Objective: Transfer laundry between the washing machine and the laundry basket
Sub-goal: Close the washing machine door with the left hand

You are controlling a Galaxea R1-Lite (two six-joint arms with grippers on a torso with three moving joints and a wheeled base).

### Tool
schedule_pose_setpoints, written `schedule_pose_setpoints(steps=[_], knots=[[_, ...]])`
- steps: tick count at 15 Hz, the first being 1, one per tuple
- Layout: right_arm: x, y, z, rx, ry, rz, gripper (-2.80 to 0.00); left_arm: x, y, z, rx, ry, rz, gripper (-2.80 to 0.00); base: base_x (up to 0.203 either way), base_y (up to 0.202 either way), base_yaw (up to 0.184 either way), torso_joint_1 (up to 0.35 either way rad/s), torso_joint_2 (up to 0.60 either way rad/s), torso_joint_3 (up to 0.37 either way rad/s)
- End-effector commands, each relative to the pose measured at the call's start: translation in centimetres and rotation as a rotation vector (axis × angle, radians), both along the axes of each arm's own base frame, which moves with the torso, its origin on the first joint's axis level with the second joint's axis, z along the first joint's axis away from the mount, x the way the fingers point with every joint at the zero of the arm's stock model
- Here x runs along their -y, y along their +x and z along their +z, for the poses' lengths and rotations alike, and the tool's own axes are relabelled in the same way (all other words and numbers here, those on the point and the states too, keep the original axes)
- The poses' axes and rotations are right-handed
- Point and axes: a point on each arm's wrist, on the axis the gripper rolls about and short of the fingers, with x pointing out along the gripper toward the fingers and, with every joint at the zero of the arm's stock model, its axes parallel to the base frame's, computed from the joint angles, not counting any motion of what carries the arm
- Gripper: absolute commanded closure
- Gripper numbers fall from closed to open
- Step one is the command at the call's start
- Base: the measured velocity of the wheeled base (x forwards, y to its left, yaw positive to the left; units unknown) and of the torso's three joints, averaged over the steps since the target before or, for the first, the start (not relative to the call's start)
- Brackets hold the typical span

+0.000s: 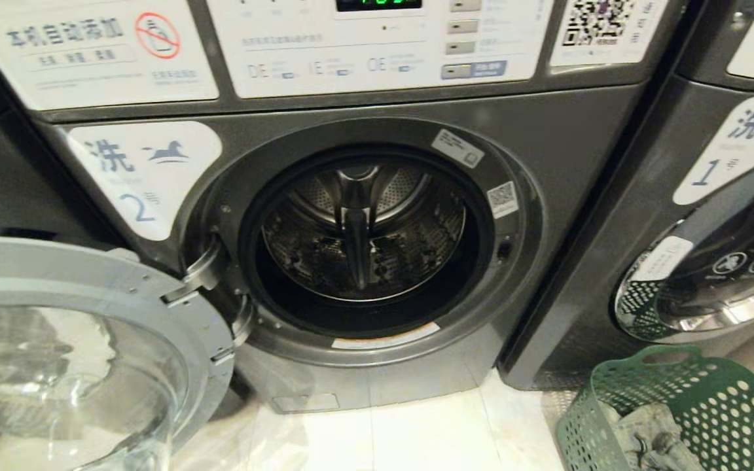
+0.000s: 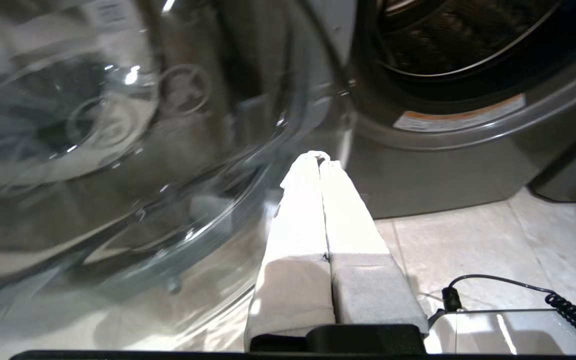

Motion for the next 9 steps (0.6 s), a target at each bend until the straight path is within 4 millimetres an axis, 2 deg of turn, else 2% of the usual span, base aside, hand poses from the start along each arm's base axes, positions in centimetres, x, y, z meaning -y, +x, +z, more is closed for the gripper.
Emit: schedule_pose_setpoints(steps=[1, 4, 9], knots=[[0.0, 0.02, -0.03, -0.003, -0.001, 0.0, 0.0, 0.0, 0.0, 0.0, 0.0, 0.0, 0.0, 0.0, 0.0, -0.007, 0.177, 0.002, 0.01, 0.002], [0.0, 0.02, -0.03, -0.003, 0.001, 0.0, 0.0, 0.01, 0.0, 0.0, 0.0, 0.004, -0.003, 0.0, 0.0, -0.005, 0.106, 0.001, 0.0, 0.002], [0.0, 0.02, -0.05, -0.004, 0.01, -0.002, 0.0, 0.0, 0.0, 0.0, 0.0, 0.0, 0.0, 0.0, 0.0, 0.0, 0.0, 0.002, 0.0, 0.03]])
